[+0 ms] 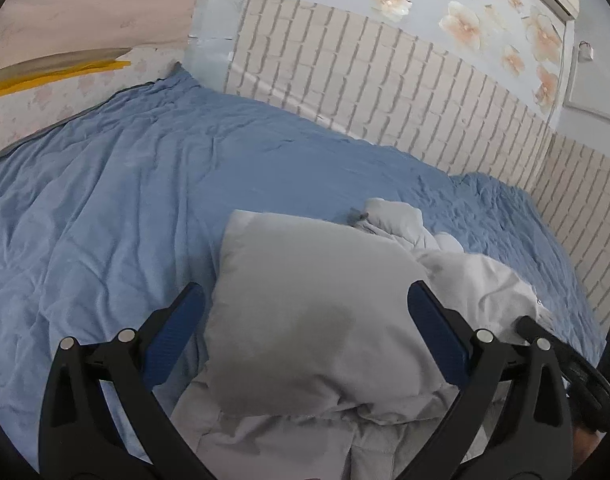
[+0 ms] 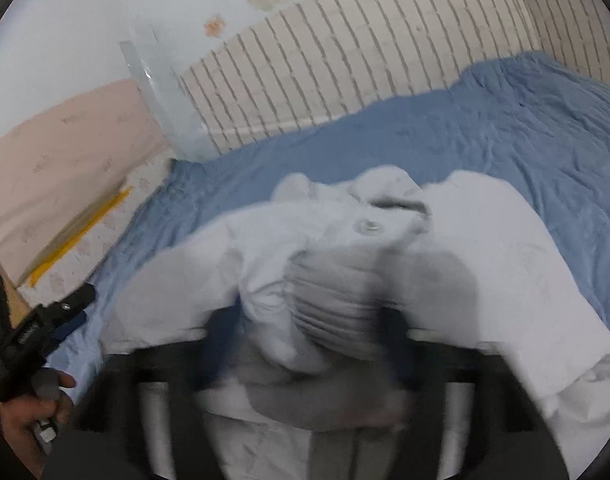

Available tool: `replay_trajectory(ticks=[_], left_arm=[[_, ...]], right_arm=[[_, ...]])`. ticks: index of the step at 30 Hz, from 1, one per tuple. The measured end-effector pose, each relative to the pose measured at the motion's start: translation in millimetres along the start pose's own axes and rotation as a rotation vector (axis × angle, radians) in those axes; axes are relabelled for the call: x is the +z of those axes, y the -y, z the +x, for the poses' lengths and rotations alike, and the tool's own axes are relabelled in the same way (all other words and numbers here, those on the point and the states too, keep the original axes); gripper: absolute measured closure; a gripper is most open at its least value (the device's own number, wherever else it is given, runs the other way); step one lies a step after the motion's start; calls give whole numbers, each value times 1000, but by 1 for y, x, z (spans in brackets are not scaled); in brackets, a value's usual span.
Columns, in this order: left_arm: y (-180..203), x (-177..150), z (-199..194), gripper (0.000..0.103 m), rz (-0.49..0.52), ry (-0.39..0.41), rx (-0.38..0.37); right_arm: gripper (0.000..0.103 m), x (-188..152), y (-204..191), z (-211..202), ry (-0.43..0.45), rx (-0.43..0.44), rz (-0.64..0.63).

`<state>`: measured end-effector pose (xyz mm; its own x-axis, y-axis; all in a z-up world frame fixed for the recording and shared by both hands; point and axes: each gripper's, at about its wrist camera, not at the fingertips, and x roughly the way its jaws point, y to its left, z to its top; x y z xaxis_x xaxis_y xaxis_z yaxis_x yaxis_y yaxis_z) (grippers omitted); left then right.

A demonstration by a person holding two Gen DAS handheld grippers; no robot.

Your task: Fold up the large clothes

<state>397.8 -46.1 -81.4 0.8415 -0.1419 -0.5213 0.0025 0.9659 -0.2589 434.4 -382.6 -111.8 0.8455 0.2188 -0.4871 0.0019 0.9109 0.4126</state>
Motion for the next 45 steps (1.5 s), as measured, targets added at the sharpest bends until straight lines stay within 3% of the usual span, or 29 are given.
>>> replay_trajectory(ticks=[1,4,7,10,12,14,16,18,21,23,25,28,30,32,33,38,45], left_arm=[[1,-1,3,3,-2,-9,-4],[-3,-1,8,3,5,-15,9],[-6,-4,5,3,25,0,37],[-7,1,-2,3,19,17,45],[-5,0,-2,3,27,20,41],[0,-3,7,3,51,-13,36],[8,-11,26,3,89,-81,38],[15,-23,48,3,139,-168,59],[17,-20,47,3,141,-152,97],[17,-7,32,3,110,-63,103],[23,2,24,3,95,-3,89],[40,1,36,3,143,-10,67],[48,-12,65,3,196,-114,77],[37,-26,82,3,141,-169,42],[28,-27,85,3,95,-185,24],[29,-34,92,3,129,-196,61],[29,-38,94,3,127,-203,61]], right_arm=[[74,-1,0,0,-1,7,-9],[94,2,-8,-9,23,-23,-67],[97,8,-7,-28,87,-120,-102],[97,15,4,-46,131,-292,-146],[96,18,21,-51,120,-368,-110],[82,16,48,-37,4,-422,-75],[29,10,65,-30,-44,-463,-30],[16,11,73,-37,-25,-490,11],[12,23,58,-60,90,-510,-23],[2,29,37,-75,201,-496,-69],[2,31,21,-71,225,-490,-118],[2,25,2,-40,152,-505,-223],[2,18,9,-14,56,-550,-239],[1,13,20,10,-70,-537,-229],[1,10,24,13,-89,-533,-226],[1,4,27,24,-110,-583,-251],[1,-4,33,24,-114,-561,-221]])
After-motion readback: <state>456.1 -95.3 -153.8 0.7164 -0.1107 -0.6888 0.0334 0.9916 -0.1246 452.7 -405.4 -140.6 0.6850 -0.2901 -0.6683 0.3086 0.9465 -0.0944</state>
